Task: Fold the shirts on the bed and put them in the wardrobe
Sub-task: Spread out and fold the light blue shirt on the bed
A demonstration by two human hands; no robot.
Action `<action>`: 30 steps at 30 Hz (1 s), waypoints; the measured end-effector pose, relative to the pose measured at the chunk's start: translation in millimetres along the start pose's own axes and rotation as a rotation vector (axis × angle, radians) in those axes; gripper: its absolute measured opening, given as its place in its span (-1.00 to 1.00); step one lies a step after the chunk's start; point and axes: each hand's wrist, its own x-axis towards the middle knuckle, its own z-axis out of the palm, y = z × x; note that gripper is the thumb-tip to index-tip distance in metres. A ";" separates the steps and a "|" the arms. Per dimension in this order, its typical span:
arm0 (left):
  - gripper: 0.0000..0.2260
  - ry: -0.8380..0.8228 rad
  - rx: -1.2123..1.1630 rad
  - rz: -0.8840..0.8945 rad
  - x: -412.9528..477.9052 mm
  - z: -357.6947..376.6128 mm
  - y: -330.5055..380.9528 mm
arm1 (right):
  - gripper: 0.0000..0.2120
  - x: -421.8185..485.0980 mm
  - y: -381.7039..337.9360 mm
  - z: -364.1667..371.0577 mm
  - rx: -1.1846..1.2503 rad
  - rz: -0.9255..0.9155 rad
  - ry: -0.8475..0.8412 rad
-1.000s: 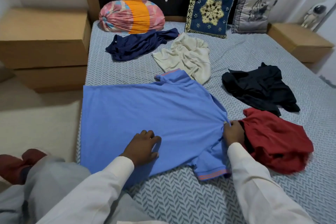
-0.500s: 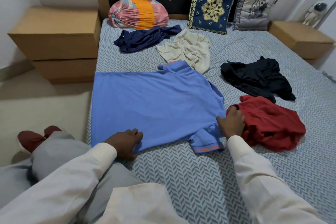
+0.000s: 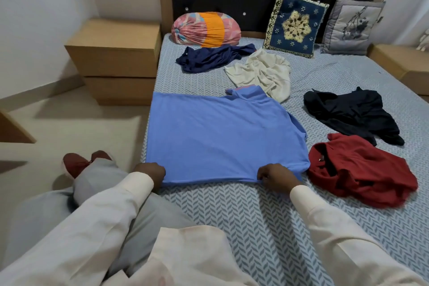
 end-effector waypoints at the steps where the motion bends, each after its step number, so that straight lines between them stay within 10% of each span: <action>1: -0.63 -0.019 -0.032 -0.006 -0.8 1.3 -4.5 | -0.82 1.7 -0.2 -3.9 -0.010 -0.008 -0.045; 11: -0.81 -0.205 -0.368 0.035 9.0 -13.7 -47.1 | -0.81 23.5 5.5 -23.5 0.123 0.065 -0.032; 21: -0.79 0.302 -1.349 -0.268 65.2 -14.0 -87.1 | -0.85 101.3 -5.0 -45.6 0.299 0.208 0.272; 30: -0.86 0.566 -1.232 -0.538 92.4 -22.5 -69.5 | -0.78 150.2 -21.8 -57.4 0.331 0.229 0.170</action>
